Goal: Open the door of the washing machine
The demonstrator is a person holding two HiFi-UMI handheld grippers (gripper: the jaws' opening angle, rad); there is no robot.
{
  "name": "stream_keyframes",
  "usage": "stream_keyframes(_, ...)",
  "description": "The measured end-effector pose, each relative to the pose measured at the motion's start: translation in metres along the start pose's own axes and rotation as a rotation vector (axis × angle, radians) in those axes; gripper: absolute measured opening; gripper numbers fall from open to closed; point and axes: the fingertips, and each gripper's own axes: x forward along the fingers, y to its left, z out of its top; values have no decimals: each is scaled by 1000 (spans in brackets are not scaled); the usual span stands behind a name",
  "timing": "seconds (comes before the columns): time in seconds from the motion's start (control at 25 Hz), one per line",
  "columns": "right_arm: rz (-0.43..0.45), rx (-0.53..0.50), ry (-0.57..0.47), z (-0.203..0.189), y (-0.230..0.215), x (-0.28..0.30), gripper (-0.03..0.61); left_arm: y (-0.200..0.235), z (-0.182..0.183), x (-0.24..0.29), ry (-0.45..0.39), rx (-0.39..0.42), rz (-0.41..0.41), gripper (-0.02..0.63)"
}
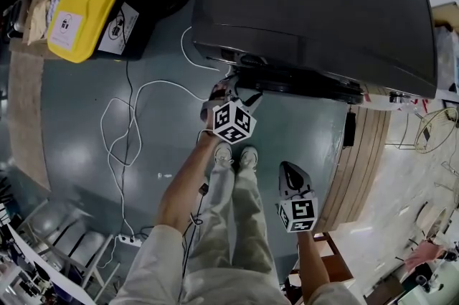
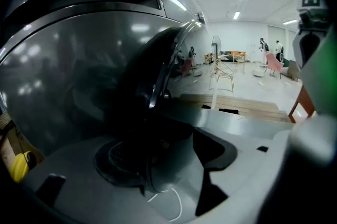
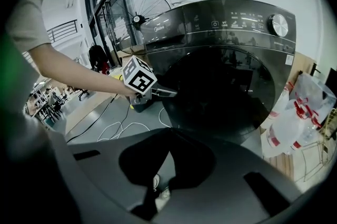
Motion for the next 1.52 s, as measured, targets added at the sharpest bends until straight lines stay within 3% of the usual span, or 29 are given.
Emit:
stream_keyframes(0.88, 37, -29, 7, -42, -6, -9, -2, -4, -2, -3, -26, 8, 82, 288)
stream_keyframes(1.12, 46, -55, -1, -49, -13, -14, -2, -26, -10, -16, -56, -16, 117, 282)
stream_keyframes(1.52, 45, -66, -15, -63, 4, -32, -2, -63, -22, -40, -22, -57, 134, 264)
